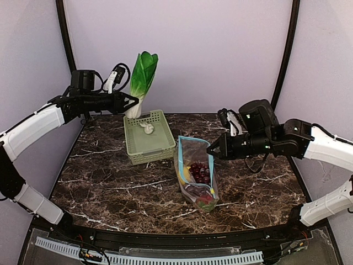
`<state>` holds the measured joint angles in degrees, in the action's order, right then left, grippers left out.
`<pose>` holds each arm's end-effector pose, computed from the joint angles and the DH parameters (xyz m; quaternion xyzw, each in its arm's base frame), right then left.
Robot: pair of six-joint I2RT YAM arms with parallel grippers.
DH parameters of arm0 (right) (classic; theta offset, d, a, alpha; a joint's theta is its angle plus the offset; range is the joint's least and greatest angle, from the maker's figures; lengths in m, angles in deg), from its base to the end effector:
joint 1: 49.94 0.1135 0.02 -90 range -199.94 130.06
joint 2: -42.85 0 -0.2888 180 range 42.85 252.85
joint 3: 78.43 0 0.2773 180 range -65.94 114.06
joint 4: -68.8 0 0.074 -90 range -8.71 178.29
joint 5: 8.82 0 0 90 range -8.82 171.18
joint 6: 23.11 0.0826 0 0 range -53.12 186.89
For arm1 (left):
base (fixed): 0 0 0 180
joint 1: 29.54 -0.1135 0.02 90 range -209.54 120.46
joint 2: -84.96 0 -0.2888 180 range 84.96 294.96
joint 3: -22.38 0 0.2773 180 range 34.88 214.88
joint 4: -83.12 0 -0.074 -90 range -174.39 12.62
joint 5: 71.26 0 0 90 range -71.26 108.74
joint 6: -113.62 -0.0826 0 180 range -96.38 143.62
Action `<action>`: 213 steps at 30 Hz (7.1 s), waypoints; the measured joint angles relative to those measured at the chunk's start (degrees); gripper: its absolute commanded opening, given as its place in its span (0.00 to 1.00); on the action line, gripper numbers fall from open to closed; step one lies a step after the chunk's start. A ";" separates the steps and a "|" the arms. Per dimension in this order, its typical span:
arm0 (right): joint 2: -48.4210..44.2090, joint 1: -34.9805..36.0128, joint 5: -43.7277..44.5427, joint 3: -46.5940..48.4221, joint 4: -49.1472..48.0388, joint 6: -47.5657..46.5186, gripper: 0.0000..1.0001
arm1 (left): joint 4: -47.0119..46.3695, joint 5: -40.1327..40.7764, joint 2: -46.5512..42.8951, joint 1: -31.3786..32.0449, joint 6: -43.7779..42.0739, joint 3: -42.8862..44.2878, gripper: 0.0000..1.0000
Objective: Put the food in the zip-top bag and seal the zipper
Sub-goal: Pick up the fake fruit from the bin, then place the fake fruit in the zipper food storage bag, then adjust the zipper food storage bag at the center of the board.
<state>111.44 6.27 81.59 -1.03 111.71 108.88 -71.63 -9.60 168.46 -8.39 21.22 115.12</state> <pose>0.1775 0.2642 0.3370 -0.1077 0.8768 0.3522 0.3093 0.3608 -0.1816 0.4045 0.3022 0.7280 -0.2879 0.5438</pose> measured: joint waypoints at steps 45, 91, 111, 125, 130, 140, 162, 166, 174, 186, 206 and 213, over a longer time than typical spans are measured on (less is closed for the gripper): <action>-3.26 -0.13 -3.89 -2.58 -6.40 1.03 0.00 | -42.40 33.99 -3.17 46.03 33.92 -29.68 0.23; -7.02 -1.53 -1.92 -4.61 -5.31 2.80 0.00 | -46.69 15.85 9.75 38.75 -2.56 -23.96 0.32; -9.79 -1.44 -3.76 -6.60 -4.42 4.61 0.00 | -35.43 25.16 11.85 38.16 -7.93 -20.28 0.52; -12.59 -1.11 -2.03 -9.11 -4.98 6.10 0.00 | -13.92 15.82 6.21 37.83 3.58 -12.90 0.88; -12.59 -1.11 -1.95 -9.11 -5.03 6.49 0.01 | -9.51 13.25 2.54 37.83 8.37 -12.90 0.90; -12.57 -1.09 -1.92 -9.29 -5.05 6.60 0.01 | -10.08 18.58 -6.25 37.83 26.14 -21.73 0.91; -12.57 -1.09 -1.97 -9.46 -5.14 6.69 0.01 | -23.12 15.39 4.59 37.77 46.29 -28.00 0.57; -12.57 -1.09 -1.97 -9.46 -5.14 6.67 0.01 | -25.07 13.38 6.43 37.77 48.15 -29.18 0.44; -12.57 -1.09 -1.92 -9.46 -5.14 6.67 0.01 | -29.66 11.08 6.86 37.79 51.58 -32.17 0.33; -12.72 -1.09 -1.92 -9.73 -5.22 6.67 0.01 | -33.68 10.23 8.81 37.88 53.20 -31.91 0.06; -14.69 -1.09 3.69 -7.13 -2.54 4.35 0.02 | -24.41 8.83 -2.19 37.88 46.29 -22.36 0.01; -16.87 -1.09 4.52 -9.66 -2.21 5.46 0.23 | -23.39 10.01 -2.19 37.88 47.43 -25.05 0.01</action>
<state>94.57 5.17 86.11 -10.69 109.50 114.35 -95.02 0.41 166.28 29.49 68.65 90.08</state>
